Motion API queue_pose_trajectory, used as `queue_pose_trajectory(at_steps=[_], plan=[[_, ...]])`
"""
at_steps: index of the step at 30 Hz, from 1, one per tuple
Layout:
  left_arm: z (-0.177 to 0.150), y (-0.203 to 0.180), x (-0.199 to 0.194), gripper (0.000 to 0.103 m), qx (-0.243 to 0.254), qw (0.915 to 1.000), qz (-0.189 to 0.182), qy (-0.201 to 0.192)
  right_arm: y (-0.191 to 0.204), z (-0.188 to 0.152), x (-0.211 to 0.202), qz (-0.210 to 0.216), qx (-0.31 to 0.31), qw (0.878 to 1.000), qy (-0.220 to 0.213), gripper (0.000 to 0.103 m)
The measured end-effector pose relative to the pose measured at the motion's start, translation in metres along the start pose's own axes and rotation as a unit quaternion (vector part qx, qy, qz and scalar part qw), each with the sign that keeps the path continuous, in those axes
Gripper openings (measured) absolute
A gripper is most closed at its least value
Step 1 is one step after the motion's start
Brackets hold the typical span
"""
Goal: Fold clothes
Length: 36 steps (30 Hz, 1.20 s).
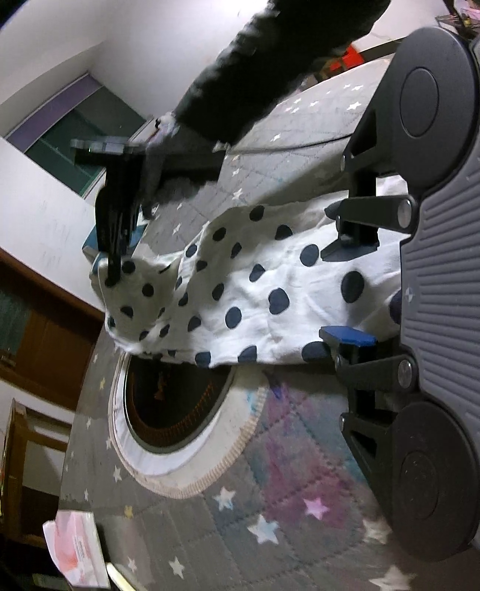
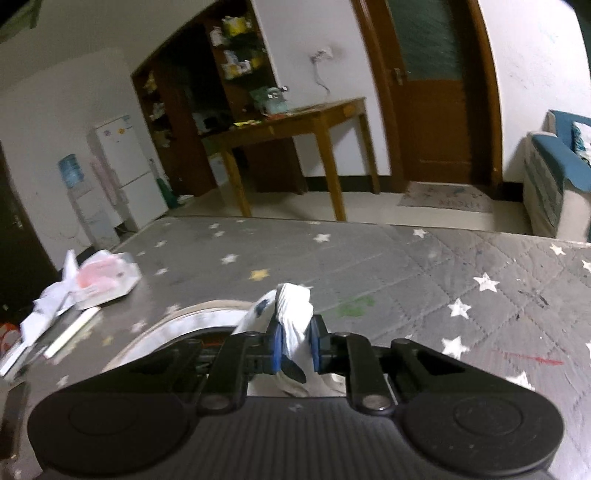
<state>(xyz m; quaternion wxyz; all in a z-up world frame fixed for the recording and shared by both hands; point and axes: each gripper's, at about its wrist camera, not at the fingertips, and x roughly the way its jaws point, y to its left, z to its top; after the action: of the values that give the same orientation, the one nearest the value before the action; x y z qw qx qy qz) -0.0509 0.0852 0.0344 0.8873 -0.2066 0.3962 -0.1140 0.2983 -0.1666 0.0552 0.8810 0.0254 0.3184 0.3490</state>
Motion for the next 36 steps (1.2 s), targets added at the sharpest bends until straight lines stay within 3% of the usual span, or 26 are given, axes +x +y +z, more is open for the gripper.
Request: queue_pose_trajectory(at_steps=[11, 19, 30, 36], plan=[[-0.022, 0.004, -0.011, 0.046, -0.021, 0.9995, 0.022, 0.007, 0.057, -0.045, -0.107, 0.079, -0.015, 0.997, 0.005, 0.014], [-0.030, 0.004, -0.024, 0.046, -0.023, 0.9991, 0.034, -0.010, 0.102, -0.090, -0.167, 0.144, -0.043, 0.988, 0.020, 0.014], [-0.041, 0.006, -0.043, 0.046, -0.036, 0.9978, 0.048, -0.031, 0.153, -0.159, -0.234, 0.217, -0.169, 0.961, 0.029, 0.015], [-0.047, 0.007, -0.058, 0.046, -0.037, 0.9972, 0.049, -0.041, 0.162, -0.198, -0.243, 0.196, -0.273, 0.940, 0.057, 0.027]])
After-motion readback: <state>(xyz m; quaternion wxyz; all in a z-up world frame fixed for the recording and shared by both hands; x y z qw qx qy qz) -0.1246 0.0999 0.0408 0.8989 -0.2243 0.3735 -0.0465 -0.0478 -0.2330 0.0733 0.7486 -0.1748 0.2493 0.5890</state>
